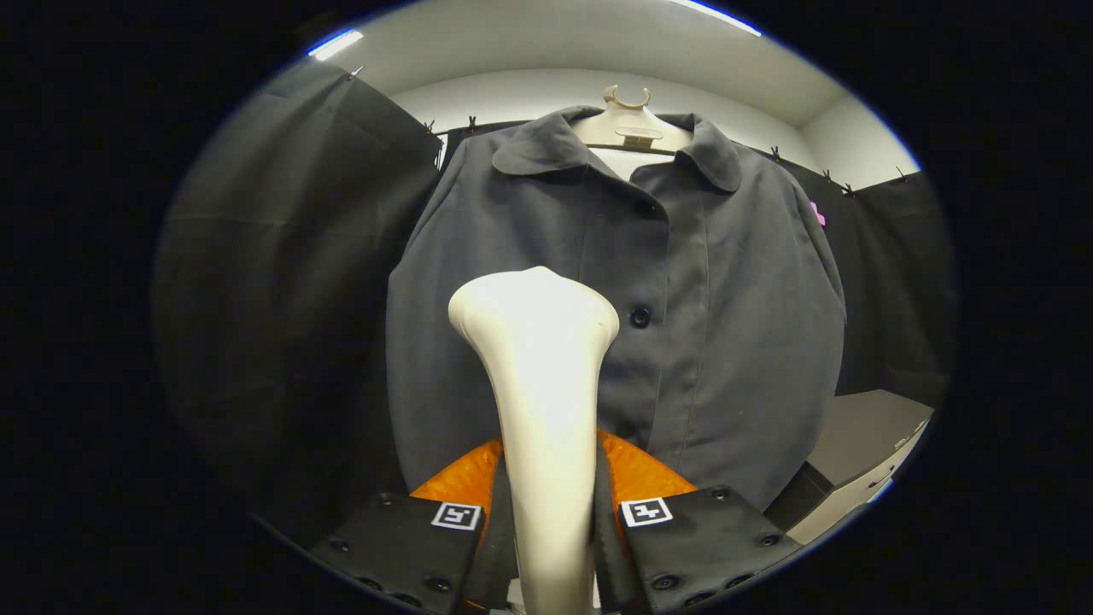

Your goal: Iron the clothes twice with a garment steamer, once on the left side and once on the right side.

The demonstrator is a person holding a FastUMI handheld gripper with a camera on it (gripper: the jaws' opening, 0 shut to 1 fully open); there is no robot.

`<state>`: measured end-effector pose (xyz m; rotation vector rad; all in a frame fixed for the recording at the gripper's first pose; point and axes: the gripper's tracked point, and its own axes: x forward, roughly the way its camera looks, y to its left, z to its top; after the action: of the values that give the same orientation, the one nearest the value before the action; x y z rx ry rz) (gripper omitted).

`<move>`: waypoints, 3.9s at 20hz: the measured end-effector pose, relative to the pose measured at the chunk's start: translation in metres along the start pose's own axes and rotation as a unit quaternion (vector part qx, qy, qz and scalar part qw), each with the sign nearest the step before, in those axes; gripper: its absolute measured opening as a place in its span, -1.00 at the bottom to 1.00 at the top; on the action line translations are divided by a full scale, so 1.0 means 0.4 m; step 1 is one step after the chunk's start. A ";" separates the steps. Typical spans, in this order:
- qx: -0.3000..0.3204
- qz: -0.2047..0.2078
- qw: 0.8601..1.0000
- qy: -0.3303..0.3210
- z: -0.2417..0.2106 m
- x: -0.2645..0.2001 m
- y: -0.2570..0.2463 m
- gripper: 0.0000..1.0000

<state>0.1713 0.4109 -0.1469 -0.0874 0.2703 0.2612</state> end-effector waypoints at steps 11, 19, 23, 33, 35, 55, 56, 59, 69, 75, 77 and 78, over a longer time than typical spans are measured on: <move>-0.006 0.022 0.997 0.072 -0.195 -0.050 0.030 -0.08; -0.007 0.030 0.991 0.127 -0.337 -0.108 0.070 -0.08; -0.005 0.031 0.989 0.141 -0.373 -0.128 0.088 -0.08; 0.003 0.033 0.995 0.094 -0.244 -0.205 0.094 -0.08; 0.011 0.033 0.996 0.077 -0.182 -0.236 0.073 -0.08; 0.044 -0.079 0.995 -0.048 0.144 -0.416 -0.256 -0.09; 0.045 -0.085 0.994 -0.049 0.137 -0.425 -0.262 -0.09; 0.048 -0.101 0.992 -0.055 0.130 -0.430 -0.281 -0.09; 0.051 -0.118 0.990 -0.060 0.133 -0.454 -0.316 -0.09; 0.049 -0.112 0.991 -0.052 0.120 -0.444 -0.306 -0.09; 0.048 -0.111 0.991 -0.050 0.118 -0.437 -0.302 -0.09; 0.048 -0.110 0.992 -0.050 0.117 -0.436 -0.300 -0.09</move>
<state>0.0529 0.2588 -0.0481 -0.0083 0.1718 0.0329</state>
